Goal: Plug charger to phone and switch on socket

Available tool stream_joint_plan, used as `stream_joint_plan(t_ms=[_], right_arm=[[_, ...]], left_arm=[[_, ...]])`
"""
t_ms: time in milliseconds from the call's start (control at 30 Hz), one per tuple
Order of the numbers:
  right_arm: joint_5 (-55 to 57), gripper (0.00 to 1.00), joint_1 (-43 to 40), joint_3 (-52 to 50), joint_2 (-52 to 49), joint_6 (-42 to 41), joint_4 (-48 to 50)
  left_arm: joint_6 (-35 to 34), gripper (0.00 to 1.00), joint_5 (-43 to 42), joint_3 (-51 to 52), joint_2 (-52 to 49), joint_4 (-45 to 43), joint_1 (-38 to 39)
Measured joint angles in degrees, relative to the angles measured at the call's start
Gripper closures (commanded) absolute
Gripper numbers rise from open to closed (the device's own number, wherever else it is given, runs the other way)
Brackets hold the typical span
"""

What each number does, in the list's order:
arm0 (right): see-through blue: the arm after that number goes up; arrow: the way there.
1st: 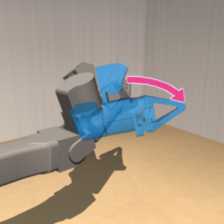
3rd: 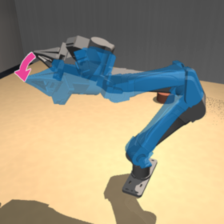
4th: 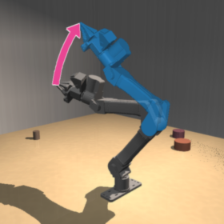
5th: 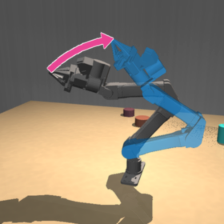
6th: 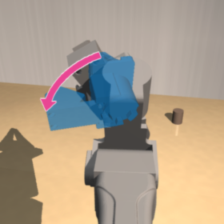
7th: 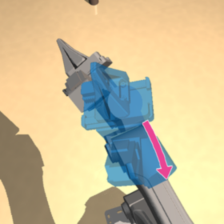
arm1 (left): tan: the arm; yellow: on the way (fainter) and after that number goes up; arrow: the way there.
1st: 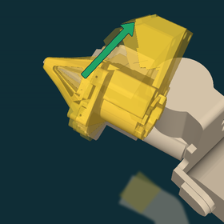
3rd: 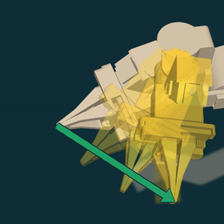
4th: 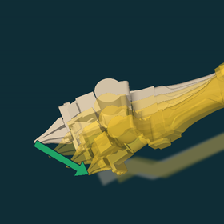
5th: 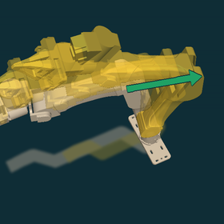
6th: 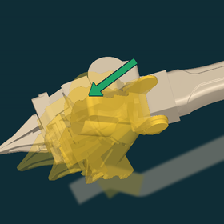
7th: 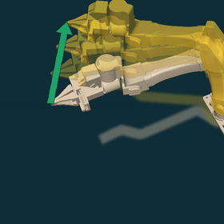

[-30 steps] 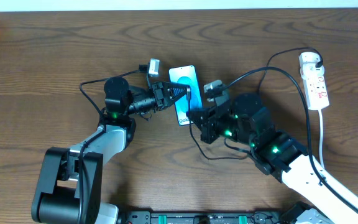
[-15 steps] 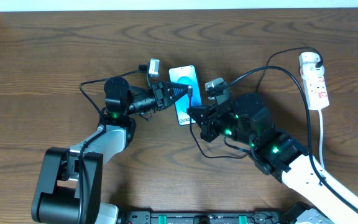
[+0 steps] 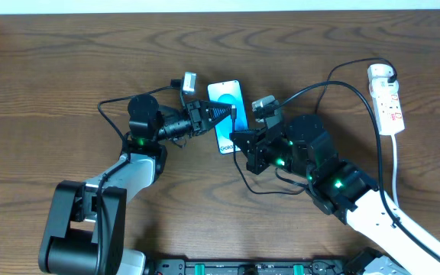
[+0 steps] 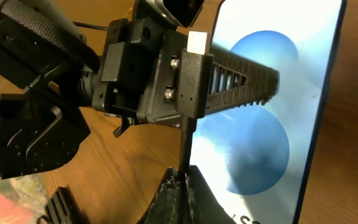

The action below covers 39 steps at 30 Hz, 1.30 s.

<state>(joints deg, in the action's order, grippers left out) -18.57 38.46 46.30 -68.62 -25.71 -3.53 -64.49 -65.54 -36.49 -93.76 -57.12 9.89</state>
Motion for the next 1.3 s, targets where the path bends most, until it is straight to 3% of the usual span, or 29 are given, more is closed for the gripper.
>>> stream_joint_plan(t_ms=[633,1300], right_arm=[[-1.27,0.99,0.0,0.0,-4.52,-4.57,-2.05],[-3.15,0.99,2.54,0.24,-4.94,-4.66,-10.34]], left_arm=[[-0.11,0.92,1.01,0.0,0.0,0.0,0.0],[-2.49,0.93,3.65,0.04,-0.5,0.0,0.74]])
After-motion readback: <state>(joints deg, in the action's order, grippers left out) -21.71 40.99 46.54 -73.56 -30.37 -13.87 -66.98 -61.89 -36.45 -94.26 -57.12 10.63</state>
